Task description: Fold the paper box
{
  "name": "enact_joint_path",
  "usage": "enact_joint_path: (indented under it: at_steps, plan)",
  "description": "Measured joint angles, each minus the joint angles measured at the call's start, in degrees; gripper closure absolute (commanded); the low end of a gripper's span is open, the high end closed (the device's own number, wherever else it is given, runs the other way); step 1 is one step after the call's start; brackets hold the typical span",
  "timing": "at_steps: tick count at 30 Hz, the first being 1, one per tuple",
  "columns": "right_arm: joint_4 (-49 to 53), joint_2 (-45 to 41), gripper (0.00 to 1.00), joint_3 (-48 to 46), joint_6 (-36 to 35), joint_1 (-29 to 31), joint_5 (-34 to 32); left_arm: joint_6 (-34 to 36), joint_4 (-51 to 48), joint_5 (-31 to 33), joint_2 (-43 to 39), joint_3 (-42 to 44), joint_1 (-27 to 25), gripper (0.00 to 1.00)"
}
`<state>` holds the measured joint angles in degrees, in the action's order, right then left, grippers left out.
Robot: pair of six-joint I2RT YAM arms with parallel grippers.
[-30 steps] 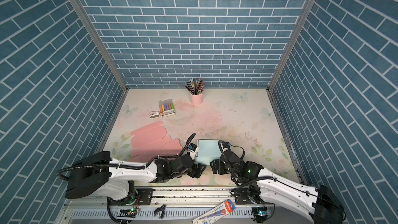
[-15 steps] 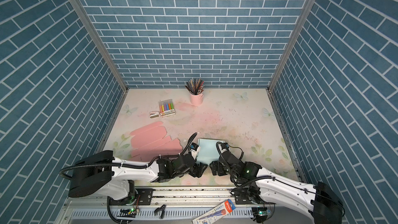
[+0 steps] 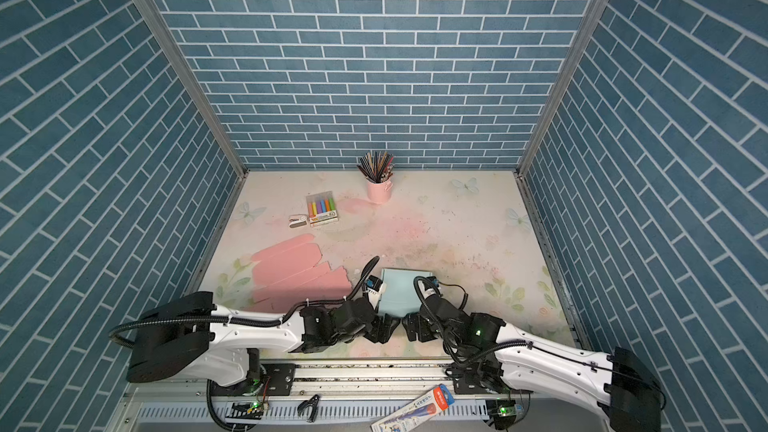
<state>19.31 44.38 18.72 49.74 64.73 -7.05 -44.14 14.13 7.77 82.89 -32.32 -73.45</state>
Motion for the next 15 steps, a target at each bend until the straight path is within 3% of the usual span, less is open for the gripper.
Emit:
enact_joint_path:
  at_steps: [15]
  plan:
    - [1.0,0.8,0.12,0.0,0.0,0.2,-2.0,-0.2,1.6,-0.3,-0.1,0.8,1.1,0.25]
